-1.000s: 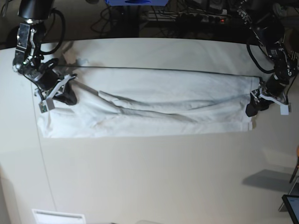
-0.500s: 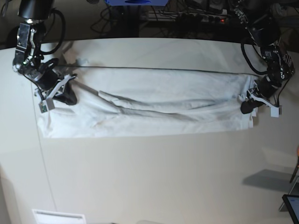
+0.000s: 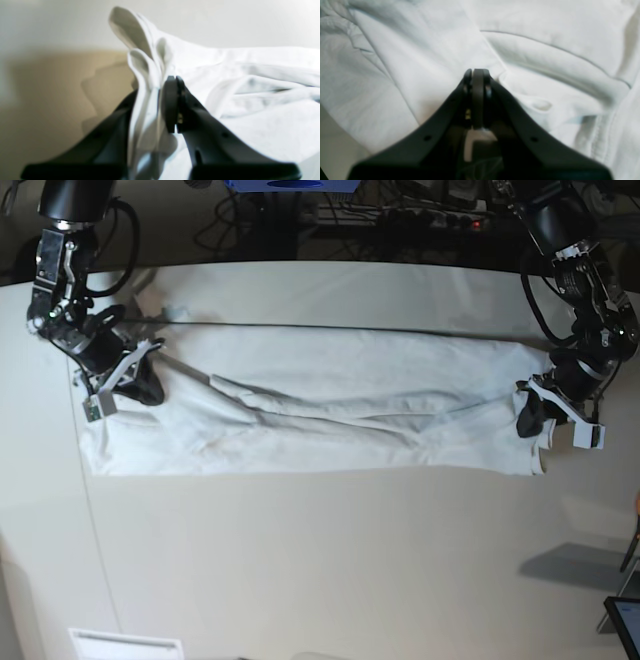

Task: Fold the T-shirt properly
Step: 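Lift the strip end with the left gripper and fold it toward the right gripper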

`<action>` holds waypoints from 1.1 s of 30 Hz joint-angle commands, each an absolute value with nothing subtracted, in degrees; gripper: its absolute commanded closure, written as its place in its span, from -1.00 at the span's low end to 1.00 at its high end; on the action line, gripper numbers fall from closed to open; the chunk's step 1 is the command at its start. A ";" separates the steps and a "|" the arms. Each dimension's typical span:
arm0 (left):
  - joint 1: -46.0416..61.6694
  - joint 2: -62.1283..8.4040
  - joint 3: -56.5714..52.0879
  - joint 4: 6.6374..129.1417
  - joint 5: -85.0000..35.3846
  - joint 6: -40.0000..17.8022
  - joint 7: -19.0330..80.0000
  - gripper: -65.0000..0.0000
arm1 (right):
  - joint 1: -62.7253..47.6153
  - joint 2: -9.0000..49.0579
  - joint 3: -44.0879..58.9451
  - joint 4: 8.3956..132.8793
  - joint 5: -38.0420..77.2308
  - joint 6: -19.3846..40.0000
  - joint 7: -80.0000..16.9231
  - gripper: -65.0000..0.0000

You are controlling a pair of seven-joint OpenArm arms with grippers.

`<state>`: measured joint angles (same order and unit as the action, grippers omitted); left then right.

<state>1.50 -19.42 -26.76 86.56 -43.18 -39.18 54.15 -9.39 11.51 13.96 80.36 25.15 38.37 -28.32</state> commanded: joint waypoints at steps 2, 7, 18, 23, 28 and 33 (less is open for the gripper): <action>1.27 -20.35 -24.75 90.59 -44.44 -37.67 52.79 1.00 | -9.63 12.26 14.02 80.13 21.41 36.62 -32.31 0.98; 1.89 -19.21 -20.18 95.34 -44.70 -34.15 52.79 1.00 | -9.54 12.26 14.02 80.13 21.41 36.62 -32.31 0.98; 0.04 -12.26 -16.04 97.01 -44.70 -30.64 52.79 1.00 | -9.63 12.35 14.02 80.04 21.41 36.62 -32.31 0.98; -1.36 -10.33 -12.26 97.19 -44.70 -30.11 52.79 1.00 | -9.63 12.35 14.02 80.04 21.41 36.62 -32.31 0.98; -2.07 -9.19 -7.87 97.54 -44.79 -30.11 52.79 1.00 | -9.63 12.35 14.02 80.04 21.41 36.62 -32.31 0.98; -3.12 -7.60 -5.58 97.01 -44.62 -30.11 52.79 1.00 | -9.71 12.35 14.02 80.04 21.41 36.62 -32.31 0.98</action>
<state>-1.78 -7.42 -5.50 96.16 -43.29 -29.98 54.46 -9.26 11.53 13.98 80.36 25.12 38.11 -28.42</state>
